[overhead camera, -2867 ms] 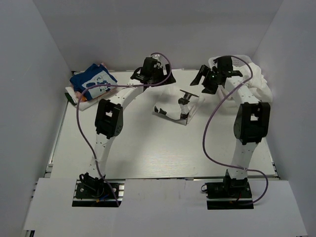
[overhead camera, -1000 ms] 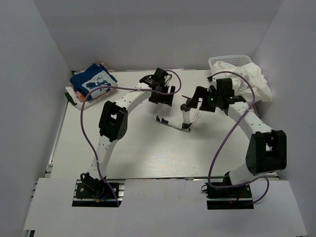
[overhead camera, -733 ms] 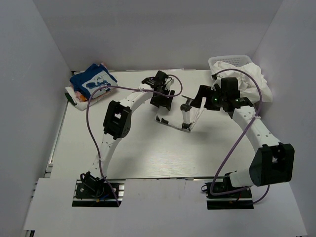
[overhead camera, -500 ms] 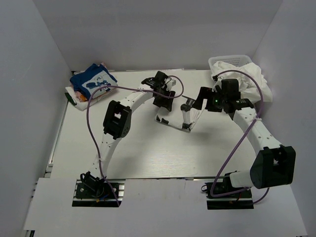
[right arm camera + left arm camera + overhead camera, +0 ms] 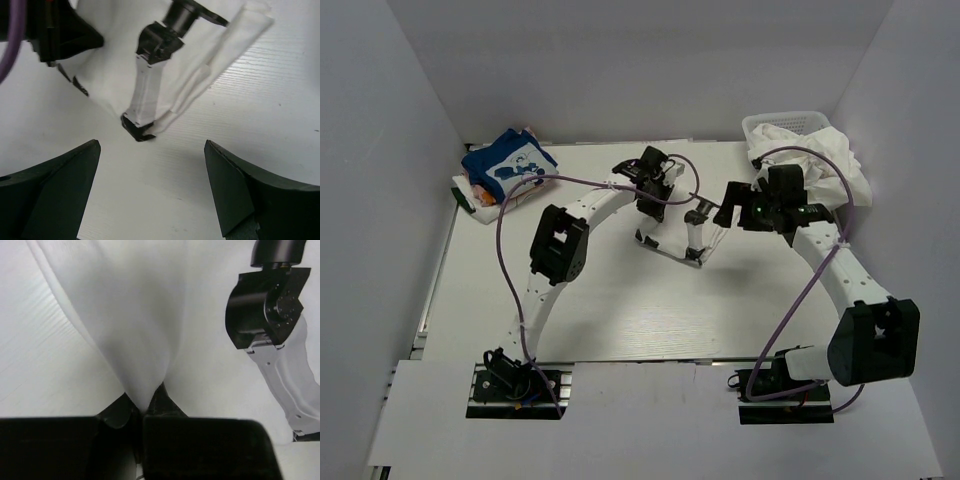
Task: Fold and stack the t-shirts
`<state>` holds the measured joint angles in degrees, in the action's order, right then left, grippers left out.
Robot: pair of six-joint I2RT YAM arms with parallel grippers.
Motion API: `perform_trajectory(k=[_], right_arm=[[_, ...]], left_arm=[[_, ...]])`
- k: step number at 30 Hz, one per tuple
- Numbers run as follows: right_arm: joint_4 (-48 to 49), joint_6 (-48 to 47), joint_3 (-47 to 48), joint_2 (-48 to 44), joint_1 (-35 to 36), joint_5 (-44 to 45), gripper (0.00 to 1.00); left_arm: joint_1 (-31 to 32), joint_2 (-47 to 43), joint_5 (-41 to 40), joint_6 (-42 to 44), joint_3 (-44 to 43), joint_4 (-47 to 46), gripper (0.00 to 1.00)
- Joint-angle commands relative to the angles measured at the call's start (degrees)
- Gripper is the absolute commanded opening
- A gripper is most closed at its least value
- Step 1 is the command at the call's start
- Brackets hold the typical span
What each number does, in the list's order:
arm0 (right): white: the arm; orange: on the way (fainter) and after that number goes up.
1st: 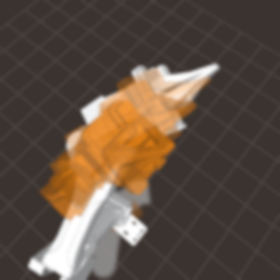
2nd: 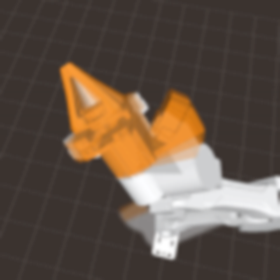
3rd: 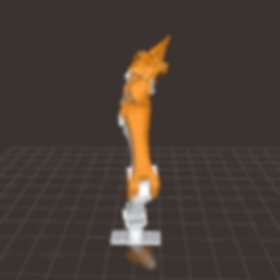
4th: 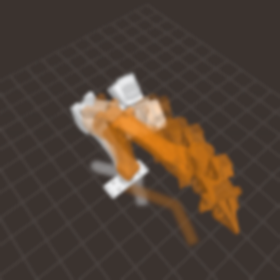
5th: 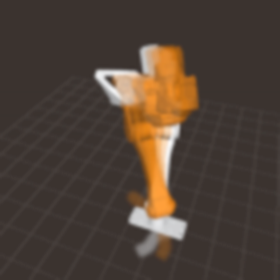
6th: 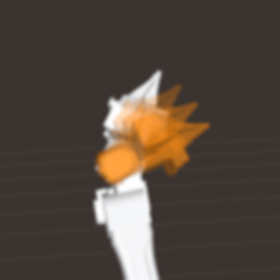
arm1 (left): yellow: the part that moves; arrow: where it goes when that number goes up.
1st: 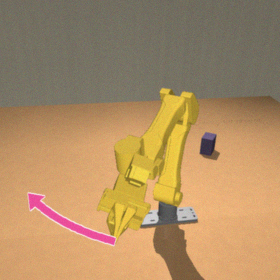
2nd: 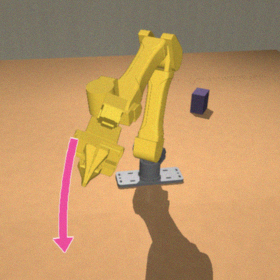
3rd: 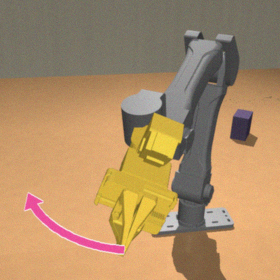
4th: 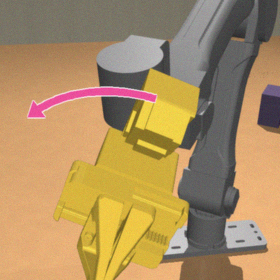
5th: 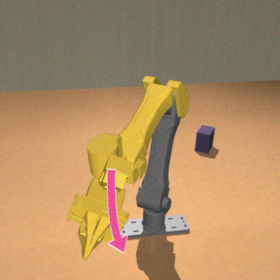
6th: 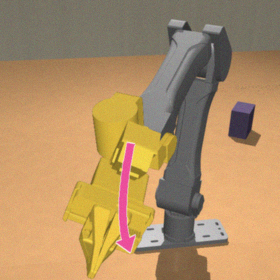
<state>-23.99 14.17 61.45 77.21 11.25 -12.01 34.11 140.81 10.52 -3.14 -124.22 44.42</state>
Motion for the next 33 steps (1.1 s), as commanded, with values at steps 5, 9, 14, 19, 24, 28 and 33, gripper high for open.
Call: perform_trajectory(k=[5,9,14,19,24,28,33], right_arm=[[2.45,-3.71,-3.53,-6.81,-0.17,5.77,0.90],[3.33,-4.07,-4.76,-8.04,-0.17,7.26,0.90],[4.38,-4.07,-4.76,-7.87,-0.09,7.26,0.90],[3.86,-4.07,-3.18,-6.81,-0.17,7.44,0.90],[2.99,-4.68,-1.51,-5.67,-0.08,7.09,0.90],[2.46,-4.42,-0.37,-4.18,0.00,5.95,0.90],[1.84,-4.07,0.86,-3.39,-0.17,5.42,0.90]], left_arm=[[-1.68,-24.96,-24.76,10.07,14.43,-11.10,0.00],[-3.08,-30.42,-33.10,18.15,19.11,-15.07,0.00],[-7.73,-31.04,-34.87,23.87,17.63,-15.07,0.00],[-14.15,-29.02,-34.35,28.19,13.49,-15.07,0.00],[-19.34,-28.41,-29.26,28.19,11.64,-17.08,0.00],[-23.20,-28.40,-27.31,27.48,11.11,-19.02,0.00],[-26.98,-25.86,-24.86,23.71,8.40,-20.77,0.00]])
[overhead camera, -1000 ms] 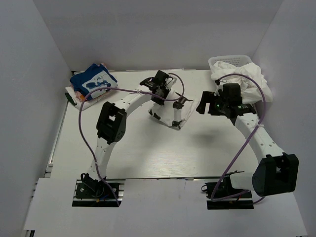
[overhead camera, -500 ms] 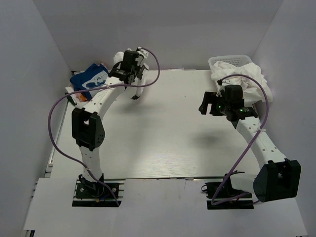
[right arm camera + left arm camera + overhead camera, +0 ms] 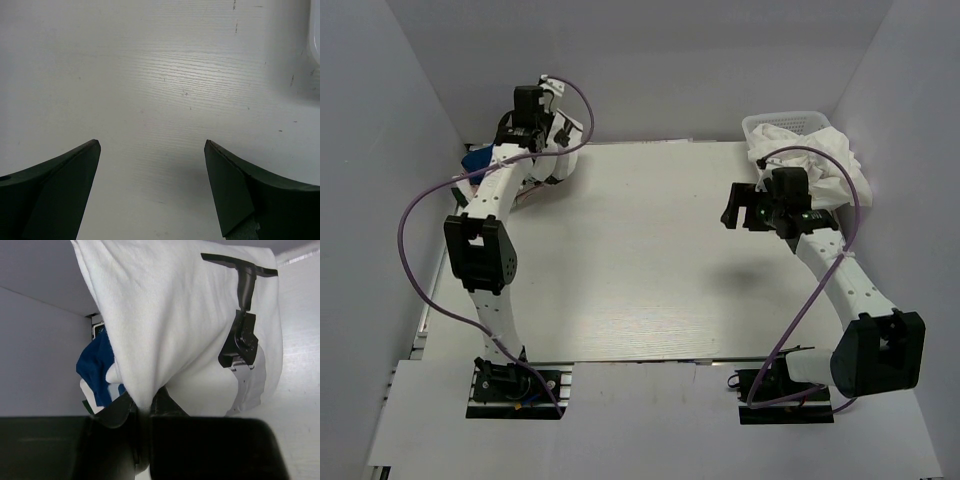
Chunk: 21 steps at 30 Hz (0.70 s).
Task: Fold and stack the t-shirts
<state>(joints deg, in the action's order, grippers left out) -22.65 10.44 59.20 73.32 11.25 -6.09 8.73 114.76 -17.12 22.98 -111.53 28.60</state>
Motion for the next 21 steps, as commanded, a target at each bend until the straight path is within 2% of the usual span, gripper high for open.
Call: perform_trajectory(k=[1,4,7,11,15,18,21], right_arm=[[0.59,-0.16,3.64,0.77,-0.08,-0.59,0.90],[0.51,-0.07,4.78,1.47,-0.17,-0.68,0.90],[-0.20,-0.06,5.57,2.35,-0.08,-0.42,0.90],[0.07,-0.33,6.36,3.06,0.00,-0.24,0.90],[-0.63,-0.41,7.85,4.98,-0.08,-0.24,0.90],[-0.99,-0.16,8.91,6.56,0.00,-0.76,0.90],[-0.99,-0.15,9.35,7.89,0.00,-1.82,0.90]], left_arm=[[-3.00,0.72,3.49,-3.98,-5.27,-4.96,0.00],[-5.21,3.53,4.64,-8.98,-9.49,-4.17,0.00],[-8.11,8.09,5.35,-12.95,-16.16,1.08,0.00],[-11.27,12.84,2.28,-19.71,-21.62,5.76,0.00],[-14.43,11.90,3.32,-26.75,-19.35,6.38,0.00],[-15.84,9.70,3.33,-31.05,-11.37,4.36,0.00],[-17.34,8.99,2.54,-35.35,-9.33,4.89,0.00]])
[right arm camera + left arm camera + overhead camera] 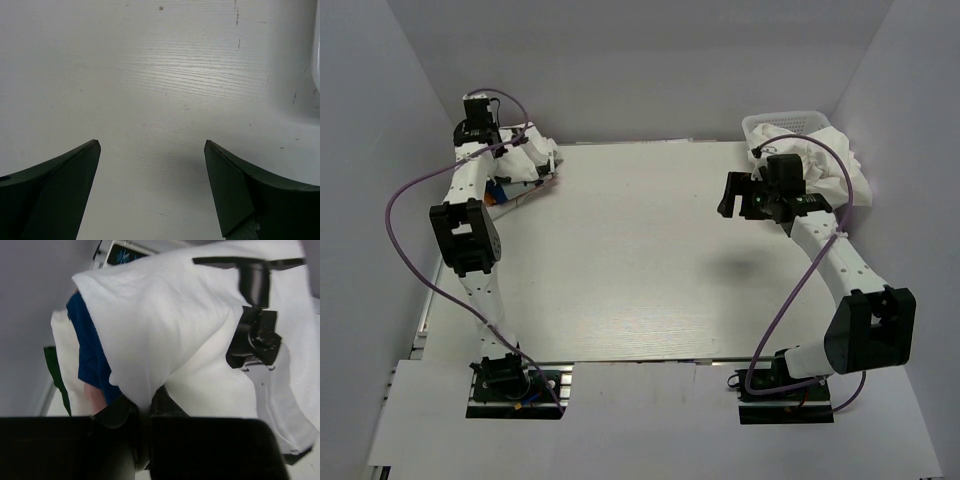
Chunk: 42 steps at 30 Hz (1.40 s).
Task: Fold and stack the t-shirts
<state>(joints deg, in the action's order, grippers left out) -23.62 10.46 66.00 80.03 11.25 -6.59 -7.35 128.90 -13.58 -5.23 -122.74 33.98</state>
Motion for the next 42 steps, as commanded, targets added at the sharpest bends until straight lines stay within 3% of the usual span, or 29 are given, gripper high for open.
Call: perform_trajectory(k=[1,8,13,18,19,20,25,26,27,29,30,38,42], right_arm=[[-0.03,-0.18,2.64,1.62,-0.17,-1.23,0.90],[0.15,-0.35,2.73,1.80,-0.08,-0.88,0.90],[0.33,-0.70,2.56,2.41,-0.08,-0.79,0.90],[-0.55,-0.62,3.52,3.47,0.00,-1.58,0.90],[-0.29,-0.61,3.61,3.47,0.00,-1.93,0.90],[-0.46,-0.70,3.53,3.64,-0.08,-1.85,0.90],[-0.55,-0.53,3.52,3.55,0.00,-2.11,0.90],[-0.55,-0.53,3.52,3.64,0.00,-2.02,0.90],[-0.73,-0.53,3.70,3.73,0.00,-2.02,0.90],[-1.25,-0.53,3.88,3.64,0.00,-2.20,0.90],[-1.34,-0.53,4.05,3.73,-0.08,-2.37,0.90],[-0.99,-0.53,4.23,3.11,0.00,-2.81,0.90],[-0.47,-0.97,4.32,3.03,0.01,-3.16,0.90]], left_arm=[[-2.04,-5.67,-1.53,-8.38,2.58,-0.49,0.00],[-4.16,-9.81,-1.53,-14.27,11.55,-4.62,0.00],[-4.69,-10.85,-3.55,-17.00,12.08,-2.86,0.00],[-4.69,-14.99,-3.55,-17.00,14.81,-6.91,0.02],[-4.69,-15.00,-3.55,-17.00,14.81,-6.91,0.12],[-4.69,-15.00,-3.55,-16.48,14.81,-5.51,0.31],[-5.21,-13.68,-6.89,-18.14,13.67,-0.23,0.55],[-5.21,-13.68,-6.89,-18.14,13.67,1.17,0.65],[-5.21,-12.98,-7.42,-18.67,13.67,1.88,0.84],[-5.21,-12.10,-7.42,-18.67,12.18,3.89,0.90],[-5.21,-11.40,-7.42,-19.19,10.78,5.73,0.99],[-3.55,-16.21,-2.68,-14.46,11.46,1.72,1.00],[-3.54,-16.93,6.88,-13.05,13.75,-2.51,1.00]])
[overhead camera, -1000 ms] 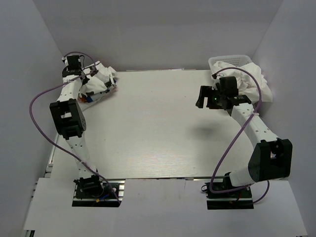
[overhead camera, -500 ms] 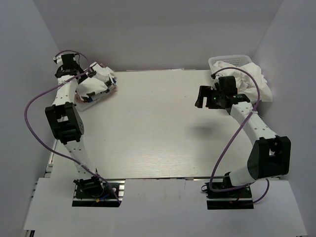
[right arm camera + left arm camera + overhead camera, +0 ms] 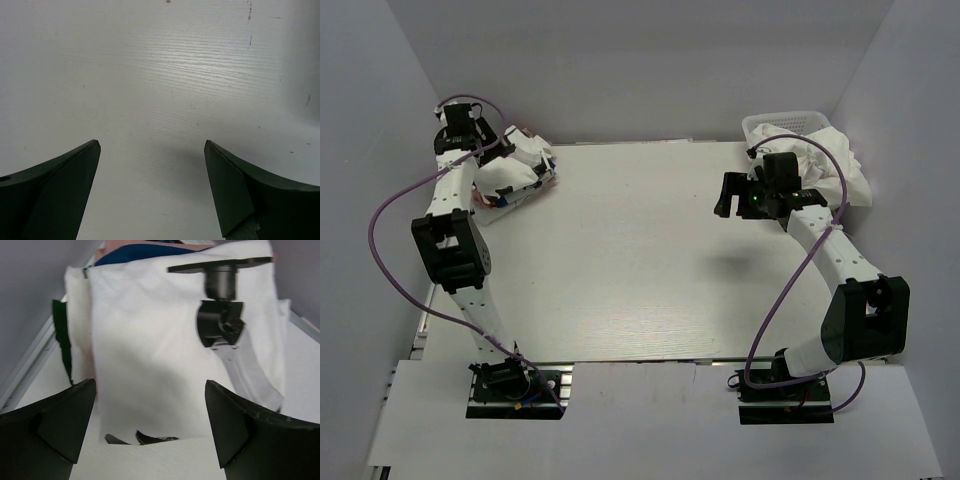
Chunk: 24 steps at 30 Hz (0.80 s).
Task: Fold and stack the t-shirts
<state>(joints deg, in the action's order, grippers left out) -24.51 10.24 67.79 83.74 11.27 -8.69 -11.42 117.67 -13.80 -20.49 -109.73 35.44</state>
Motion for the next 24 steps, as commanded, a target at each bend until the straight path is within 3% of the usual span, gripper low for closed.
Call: perform_trajectory(k=[1,4,10,21,24], right_arm=[[0.52,-0.83,2.35,-0.86,0.07,-1.07,0.90],[1.04,-1.19,2.08,-0.69,-0.02,-1.07,0.90],[1.49,-1.19,2.08,0.37,0.07,-1.51,0.90],[-0.19,-1.01,2.26,2.47,0.07,-0.28,0.90],[-2.03,-1.27,2.00,1.95,0.07,0.25,0.90]], left_arm=[[1.04,-4.91,8.34,2.21,-0.12,-3.98,1.00],[1.66,-0.27,14.31,4.05,-5.65,-1.96,1.00],[4.13,9.06,16.79,6.16,-16.38,-1.43,1.00],[4.13,15.66,13.89,-3.06,-5.95,-4.50,1.00],[4.13,15.66,17.21,-3.06,-1.11,-4.50,1.00]])
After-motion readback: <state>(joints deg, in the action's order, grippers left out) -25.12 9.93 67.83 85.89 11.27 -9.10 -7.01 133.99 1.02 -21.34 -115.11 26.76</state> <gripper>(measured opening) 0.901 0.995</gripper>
